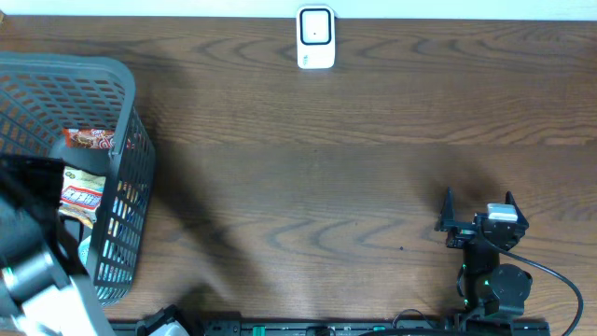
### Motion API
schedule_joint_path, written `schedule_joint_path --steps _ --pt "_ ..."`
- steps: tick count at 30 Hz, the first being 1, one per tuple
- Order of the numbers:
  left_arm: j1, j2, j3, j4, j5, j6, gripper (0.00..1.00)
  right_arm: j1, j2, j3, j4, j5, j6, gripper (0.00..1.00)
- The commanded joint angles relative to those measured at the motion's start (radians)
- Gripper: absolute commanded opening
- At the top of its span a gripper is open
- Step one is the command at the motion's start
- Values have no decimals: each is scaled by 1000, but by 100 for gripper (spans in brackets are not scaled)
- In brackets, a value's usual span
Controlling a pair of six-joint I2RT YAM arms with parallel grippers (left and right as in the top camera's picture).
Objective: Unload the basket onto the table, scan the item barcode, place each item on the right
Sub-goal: 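Reach into the basket and grasp the yellow snack pack with left gripper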
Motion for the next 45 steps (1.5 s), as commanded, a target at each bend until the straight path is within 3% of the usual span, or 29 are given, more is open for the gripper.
schedule_joint_path --steps 1,7,10,19,25,30,32,34,36,37,39,45 --pt "28 149 -3 -48 -29 -26 86 -6 -5 -4 -1 -6 -13 99" --pt "99 346 -3 -101 -13 -29 86 -6 -5 -4 -1 -6 -13 99" --pt "137 454 -5 -93 82 7 86 -6 -5 -4 -1 -6 -13 99" --pt "145 705 -6 -88 171 45 85 -6 -5 -4 -1 -6 -13 99" --pt "145 784 -6 -81 196 53 45 -6 -5 -4 -1 -6 -13 99" --pt "145 784 -10 -63 196 85 25 -6 -5 -4 -1 -6 -13 99" --pt "145 784 -11 -59 196 85 9 -6 -5 -4 -1 -6 -13 99" --pt "145 784 -11 -55 196 85 8 -6 -5 -4 -1 -6 -13 99" --pt "145 784 -11 -53 196 85 68 -6 -5 -4 -1 -6 -13 99" --pt "145 784 -11 -53 193 85 87 -6 -5 -4 -1 -6 -13 99" --pt "145 784 -11 -53 192 85 98 -6 -5 -4 -1 -6 -13 99" --pt "145 784 -28 -24 192 85 98 -6 -5 -4 -1 -6 -13 99"
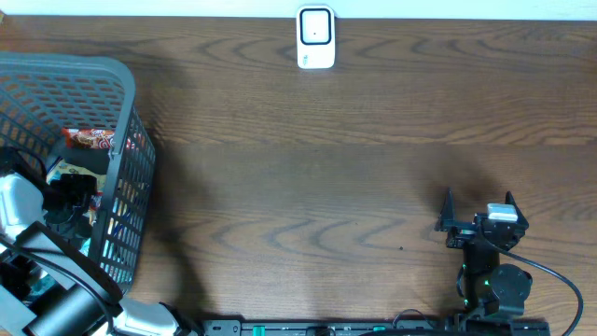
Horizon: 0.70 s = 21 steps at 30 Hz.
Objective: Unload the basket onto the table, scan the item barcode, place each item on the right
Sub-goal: 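Reach into the basket and grasp the yellow snack pack with left gripper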
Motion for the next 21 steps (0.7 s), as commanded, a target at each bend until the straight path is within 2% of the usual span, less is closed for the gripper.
schedule_joint_path --steps 1,6,7,9,12,13,14,21 --pt "1 22 -37 33 -19 5 98 -6 -5 -4 -1 -6 -13 99" --pt "0 22 -113 125 -19 5 99 -6 -5 -4 -1 -6 -13 99" --pt "0 22 -121 133 -18 5 93 -6 -5 -4 -1 -6 -13 99" --pt "0 22 -135 150 -15 5 68 -6 -5 -4 -1 -6 -13 99" --pt "0 22 -137 153 -1 6 39 -6 -5 -4 -1 -6 -13 99" --pt "0 22 -137 156 16 6 21 -6 -5 -4 -1 -6 -13 99" --pt "0 22 -137 158 28 6 8 -6 -5 -4 -1 -6 -13 99" --pt "1 -9 -86 128 45 10 7 -6 -5 -4 -1 -6 -13 99"
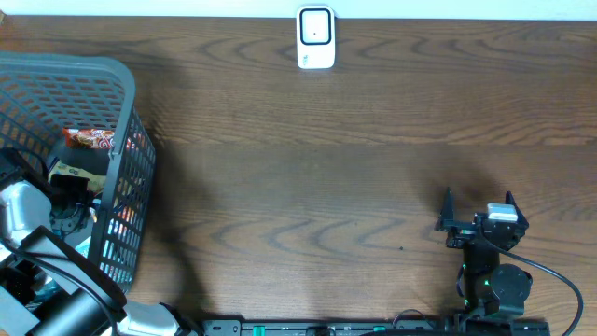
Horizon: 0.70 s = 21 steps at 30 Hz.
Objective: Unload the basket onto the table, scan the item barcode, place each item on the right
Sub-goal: 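Reach into the basket and grasp the yellow snack pack with left gripper, then lift the yellow snack pack out and carry it to table center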
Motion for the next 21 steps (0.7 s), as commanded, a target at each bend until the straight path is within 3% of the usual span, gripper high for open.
schedule_joint_path --steps 1,14,21 --pt "3 8 10 -63 -46 13 7 -6 -5 -4 -1 -6 -13 99" --pt "4 -361 84 -84 -27 -6 7 -6 -5 -4 -1 -6 -13 99" --pt "5 -557 95 67 88 -101 7 -6 -5 -4 -1 -6 -13 99"
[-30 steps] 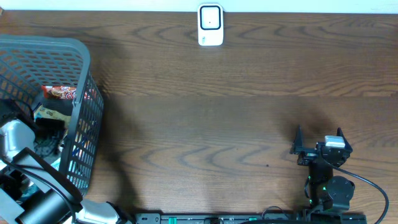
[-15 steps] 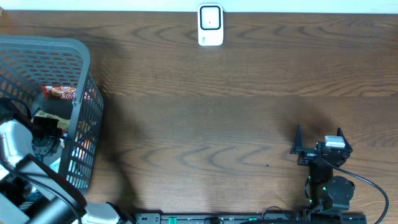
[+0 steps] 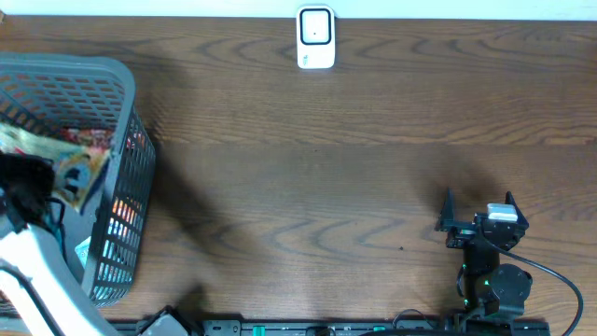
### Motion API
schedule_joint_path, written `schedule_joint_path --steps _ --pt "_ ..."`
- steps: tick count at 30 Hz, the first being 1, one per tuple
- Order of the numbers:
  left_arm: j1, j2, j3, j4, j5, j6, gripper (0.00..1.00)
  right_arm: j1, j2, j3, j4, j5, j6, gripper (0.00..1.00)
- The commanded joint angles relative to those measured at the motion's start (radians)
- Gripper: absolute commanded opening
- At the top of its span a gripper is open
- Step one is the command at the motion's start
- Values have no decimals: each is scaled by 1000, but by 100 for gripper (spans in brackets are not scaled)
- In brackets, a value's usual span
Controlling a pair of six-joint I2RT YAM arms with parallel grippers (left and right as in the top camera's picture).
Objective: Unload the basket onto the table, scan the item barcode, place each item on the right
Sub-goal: 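Lift the yellow snack pack out and carry it to table center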
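The white barcode scanner (image 3: 315, 38) stands at the far edge of the table, in the middle. At the left, a grey mesh basket (image 3: 119, 93) holds snack packets. My left gripper (image 3: 26, 183) is inside the basket, and a colourful snack packet (image 3: 58, 152) shows blurred and raised right next to it, apparently pinched in the fingers. The jaws themselves are hard to make out. My right gripper (image 3: 478, 207) rests at the near right of the table, open and holding nothing, far from both basket and scanner.
More packets (image 3: 119, 217) show through the basket's right wall. A black cable (image 3: 560, 280) loops from the right arm's base at the near edge. Bare wood lies between the basket, the scanner and the right arm.
My left gripper has shifted left inside the basket. The yellow packet it was pressed onto now appears higher and blurred beside it. The right arm has not moved.
At first my left arm was at the basket's near-left corner, with red and yellow packets lying in the basket. Then the gripper was down over the yellow packet. Now the packet appears lifted with the gripper. The right arm stayed parked throughout.
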Motion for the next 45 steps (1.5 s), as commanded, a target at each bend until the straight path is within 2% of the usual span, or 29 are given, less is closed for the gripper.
schedule_joint_path --steps 1,8,11,14,17,20,26,30,37,45 --pt "4 -109 36 94 157 -89 7 -6 -5 -4 -1 -6 -13 99" --pt "-47 -243 36 331 564 -138 7 -6 -5 -4 -1 -6 -13 99" --pt "-130 -260 35 336 626 -114 7 -6 -5 -4 -1 -6 -13 99" --pt "-277 -253 35 307 631 -56 7 -6 -5 -4 -1 -6 -13 99" --pt "-447 -221 35 304 605 0 8 -6 -5 -4 -1 -6 -13 99" --pt "-618 -170 35 275 521 36 7 -6 -5 -4 -1 -6 -13 99" --pt "-887 -31 34 126 343 165 7 -6 -5 -4 -1 -6 -13 99" --pt "-1032 110 27 58 223 179 7 -6 -5 -4 -1 -6 -13 99" --pt "-1160 352 16 58 93 178 7 -6 -5 -4 -1 -6 -13 99" --pt "-1197 574 16 66 46 177 7 -6 -5 -4 -1 -6 -13 99"
